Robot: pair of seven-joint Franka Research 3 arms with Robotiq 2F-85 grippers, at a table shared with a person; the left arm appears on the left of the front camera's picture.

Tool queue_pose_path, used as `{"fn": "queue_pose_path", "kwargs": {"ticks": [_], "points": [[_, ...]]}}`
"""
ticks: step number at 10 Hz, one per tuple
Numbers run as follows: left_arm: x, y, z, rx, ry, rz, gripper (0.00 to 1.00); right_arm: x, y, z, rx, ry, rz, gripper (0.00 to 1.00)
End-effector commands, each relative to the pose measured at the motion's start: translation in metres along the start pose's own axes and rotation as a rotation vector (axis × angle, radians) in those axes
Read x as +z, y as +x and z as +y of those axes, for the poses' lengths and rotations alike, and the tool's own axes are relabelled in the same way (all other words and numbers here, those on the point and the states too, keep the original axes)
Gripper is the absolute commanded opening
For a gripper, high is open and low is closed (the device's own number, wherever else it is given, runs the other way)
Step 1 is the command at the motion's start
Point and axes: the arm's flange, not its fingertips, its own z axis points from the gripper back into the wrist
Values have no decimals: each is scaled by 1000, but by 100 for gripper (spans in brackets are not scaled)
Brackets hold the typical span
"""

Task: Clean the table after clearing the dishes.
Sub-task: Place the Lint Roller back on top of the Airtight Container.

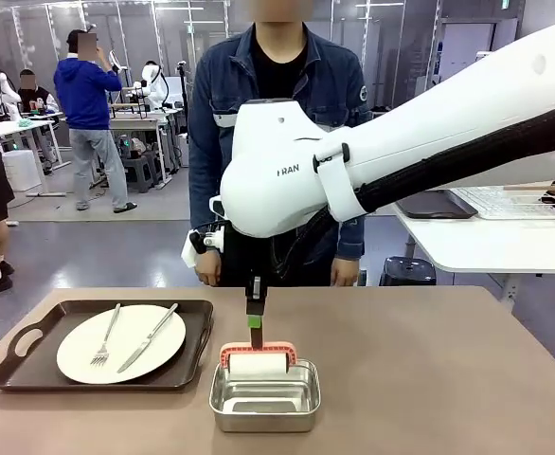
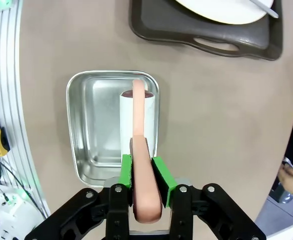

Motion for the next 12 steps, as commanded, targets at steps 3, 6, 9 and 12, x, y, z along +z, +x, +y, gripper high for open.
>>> {"fn": "queue_pose_path", "kwargs": {"ticks": [3, 6, 9, 12], "points": [[3, 0, 0, -17, -12, -4, 100, -12, -9, 10, 34, 60, 6, 23], [3, 0, 0, -17, -12, -4, 100, -40, -21, -13, 35, 59, -22, 23], [3, 0, 0, -17, -12, -4, 100, -56, -34, -31, 54, 38, -41, 23], [3, 0, 0, -17, -12, -4, 100, -53, -32, -37, 62, 21, -27, 85]]}}
